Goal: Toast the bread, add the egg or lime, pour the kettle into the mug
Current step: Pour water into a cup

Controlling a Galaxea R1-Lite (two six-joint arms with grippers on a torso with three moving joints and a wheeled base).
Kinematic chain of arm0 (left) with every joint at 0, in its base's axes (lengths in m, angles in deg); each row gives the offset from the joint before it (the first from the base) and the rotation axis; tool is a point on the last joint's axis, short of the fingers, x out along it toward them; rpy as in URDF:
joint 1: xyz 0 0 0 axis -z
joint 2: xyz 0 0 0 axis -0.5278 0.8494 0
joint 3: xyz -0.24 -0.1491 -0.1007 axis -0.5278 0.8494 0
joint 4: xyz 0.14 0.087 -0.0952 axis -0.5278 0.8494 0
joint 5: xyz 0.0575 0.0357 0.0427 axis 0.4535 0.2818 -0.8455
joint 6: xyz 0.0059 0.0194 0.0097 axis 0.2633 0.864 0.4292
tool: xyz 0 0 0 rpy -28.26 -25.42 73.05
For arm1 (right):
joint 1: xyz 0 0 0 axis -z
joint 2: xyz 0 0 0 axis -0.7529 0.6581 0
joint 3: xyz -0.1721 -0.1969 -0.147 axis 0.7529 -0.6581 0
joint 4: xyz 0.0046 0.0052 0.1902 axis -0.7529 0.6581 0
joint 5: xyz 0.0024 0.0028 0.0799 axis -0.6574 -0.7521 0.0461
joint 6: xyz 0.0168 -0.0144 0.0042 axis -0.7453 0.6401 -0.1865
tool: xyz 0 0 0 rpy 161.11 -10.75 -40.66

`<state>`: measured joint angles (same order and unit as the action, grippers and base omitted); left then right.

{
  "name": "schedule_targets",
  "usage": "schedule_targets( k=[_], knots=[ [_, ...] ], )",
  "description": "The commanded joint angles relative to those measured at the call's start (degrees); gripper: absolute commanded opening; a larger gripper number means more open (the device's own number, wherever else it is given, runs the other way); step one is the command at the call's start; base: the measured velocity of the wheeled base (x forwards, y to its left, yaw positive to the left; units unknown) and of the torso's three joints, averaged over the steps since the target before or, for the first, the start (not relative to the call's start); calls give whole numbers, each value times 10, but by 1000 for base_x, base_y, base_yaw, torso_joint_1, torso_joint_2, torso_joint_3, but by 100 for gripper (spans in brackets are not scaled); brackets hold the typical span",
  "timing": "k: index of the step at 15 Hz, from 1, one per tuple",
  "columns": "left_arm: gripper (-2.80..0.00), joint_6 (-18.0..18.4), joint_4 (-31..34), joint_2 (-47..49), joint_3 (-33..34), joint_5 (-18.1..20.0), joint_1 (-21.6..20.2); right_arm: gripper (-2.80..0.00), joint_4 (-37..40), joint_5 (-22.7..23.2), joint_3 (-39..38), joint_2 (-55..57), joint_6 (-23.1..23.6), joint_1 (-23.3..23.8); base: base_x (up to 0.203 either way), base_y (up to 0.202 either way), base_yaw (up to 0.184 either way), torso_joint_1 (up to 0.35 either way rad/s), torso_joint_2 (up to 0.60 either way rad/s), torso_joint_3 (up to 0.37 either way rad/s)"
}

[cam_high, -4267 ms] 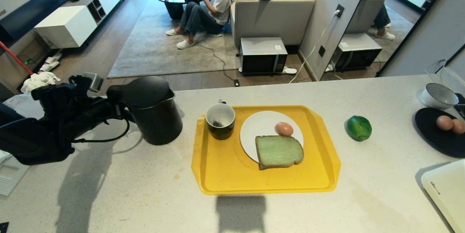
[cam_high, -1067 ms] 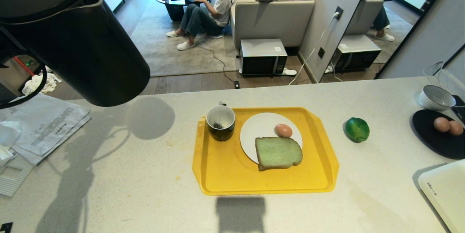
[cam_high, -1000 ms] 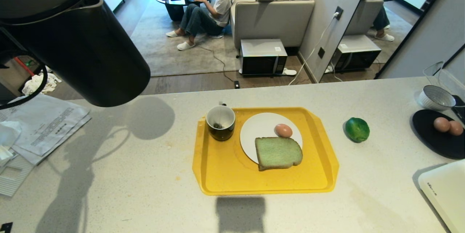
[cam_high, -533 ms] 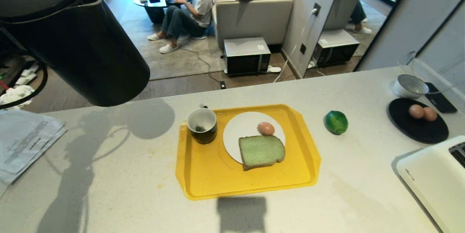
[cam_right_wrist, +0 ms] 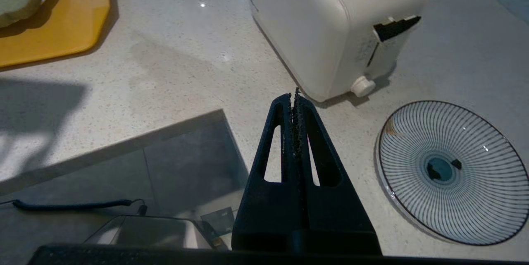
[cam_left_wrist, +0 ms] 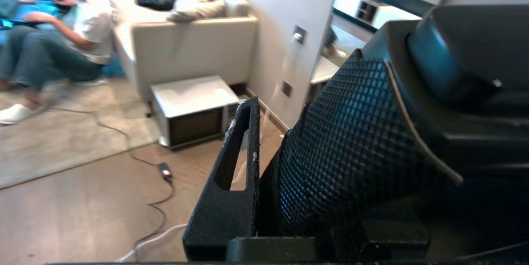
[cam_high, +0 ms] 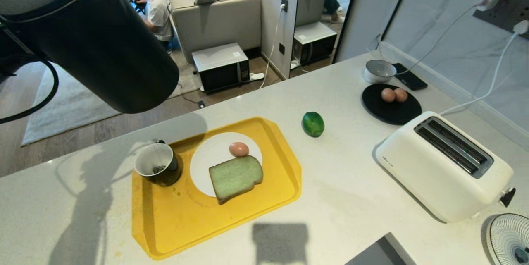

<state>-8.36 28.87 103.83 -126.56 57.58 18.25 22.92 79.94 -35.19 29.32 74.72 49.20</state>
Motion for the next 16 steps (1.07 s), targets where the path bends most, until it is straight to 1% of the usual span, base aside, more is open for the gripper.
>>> schedule_targets(
  k=[1, 9, 12, 16],
  knots=[
    [-280, -1, -3, 10, 0, 0, -1, -280, 0, 0, -1, 0, 0, 0, 0, 0, 0, 0, 0, 0],
    [-280, -1, 3, 13, 12, -4, -4, -280, 0, 1, -1, -1, 1, 1, 0, 0, 0, 0, 0, 0],
    [-280, 0, 3, 12, 38, -2, -30, -280, 0, 1, -1, 0, 1, 0, 0, 0, 0, 0, 0, 0],
    [-280, 1, 3, 13, 74, 15, -85, -280, 0, 0, -1, -1, 1, 0, 0, 0, 0, 0, 0, 0]
  ],
)
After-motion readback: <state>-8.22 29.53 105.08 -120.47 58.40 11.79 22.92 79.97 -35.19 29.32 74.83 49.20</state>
